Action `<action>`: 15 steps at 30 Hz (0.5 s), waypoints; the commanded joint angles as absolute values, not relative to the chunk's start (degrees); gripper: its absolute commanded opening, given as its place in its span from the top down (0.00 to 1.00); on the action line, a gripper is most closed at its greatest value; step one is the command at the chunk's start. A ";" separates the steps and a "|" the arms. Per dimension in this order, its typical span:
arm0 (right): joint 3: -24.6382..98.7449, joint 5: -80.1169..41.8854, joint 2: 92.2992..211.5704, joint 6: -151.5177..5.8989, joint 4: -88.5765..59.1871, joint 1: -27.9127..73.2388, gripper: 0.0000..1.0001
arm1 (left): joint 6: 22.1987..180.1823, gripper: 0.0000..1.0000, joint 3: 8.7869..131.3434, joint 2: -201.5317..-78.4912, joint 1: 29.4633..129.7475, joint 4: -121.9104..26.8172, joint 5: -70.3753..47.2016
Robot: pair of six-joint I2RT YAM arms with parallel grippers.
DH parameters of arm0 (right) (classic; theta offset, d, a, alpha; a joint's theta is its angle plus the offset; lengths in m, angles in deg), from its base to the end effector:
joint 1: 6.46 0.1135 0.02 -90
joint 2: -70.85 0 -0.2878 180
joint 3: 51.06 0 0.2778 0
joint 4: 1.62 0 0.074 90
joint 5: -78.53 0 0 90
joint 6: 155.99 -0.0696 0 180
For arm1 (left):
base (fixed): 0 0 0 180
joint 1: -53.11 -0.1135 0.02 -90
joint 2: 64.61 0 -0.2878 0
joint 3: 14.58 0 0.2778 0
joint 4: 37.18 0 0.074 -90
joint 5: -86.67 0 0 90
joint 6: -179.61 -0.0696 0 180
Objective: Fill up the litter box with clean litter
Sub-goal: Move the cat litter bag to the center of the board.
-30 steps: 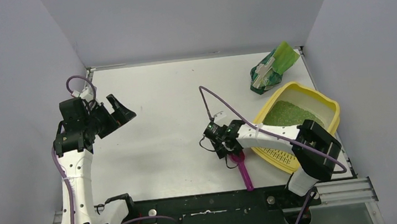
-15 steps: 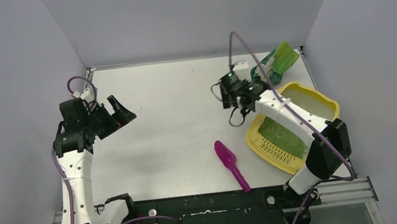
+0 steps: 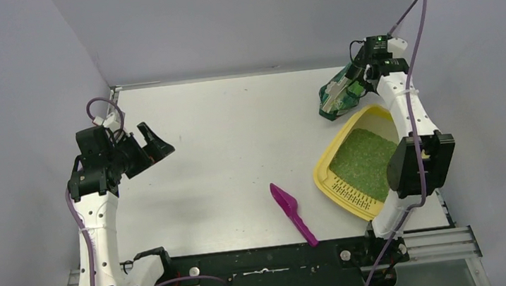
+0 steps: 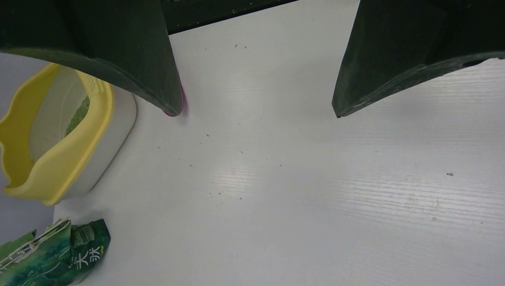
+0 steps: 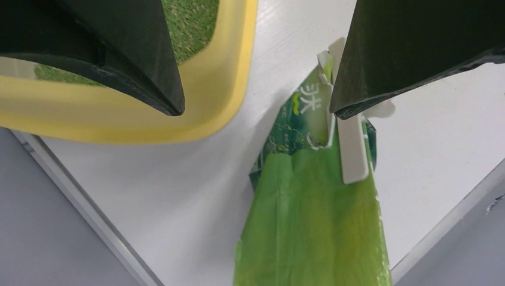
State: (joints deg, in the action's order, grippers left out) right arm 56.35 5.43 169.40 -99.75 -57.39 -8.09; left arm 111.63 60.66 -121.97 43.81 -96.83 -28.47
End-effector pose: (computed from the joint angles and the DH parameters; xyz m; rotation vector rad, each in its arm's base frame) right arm 0.4326 -0.0326 0.3382 0.8426 2.1892 -0.0784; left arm 0.2331 0.0082 0.3499 -0.3965 2.2577 -0.6186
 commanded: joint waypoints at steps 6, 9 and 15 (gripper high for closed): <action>70.62 -0.84 179.72 -101.18 -55.24 -9.24 0.06 | 110.13 0.03 61.91 -120.68 43.97 -96.66 -30.64; 73.45 -1.13 181.82 -101.33 -55.38 -9.15 0.08 | 110.10 0.03 61.88 -120.99 43.96 -96.85 -30.93; 77.81 -1.87 187.30 -100.78 -56.52 -9.05 0.14 | 110.01 0.03 61.48 -121.45 44.05 -96.62 -31.32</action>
State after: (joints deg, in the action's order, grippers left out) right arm 72.62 -1.67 183.89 -100.98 -57.19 -9.05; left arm 111.22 60.66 -121.77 43.96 -97.57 -29.52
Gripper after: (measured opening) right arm 0.879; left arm 0.971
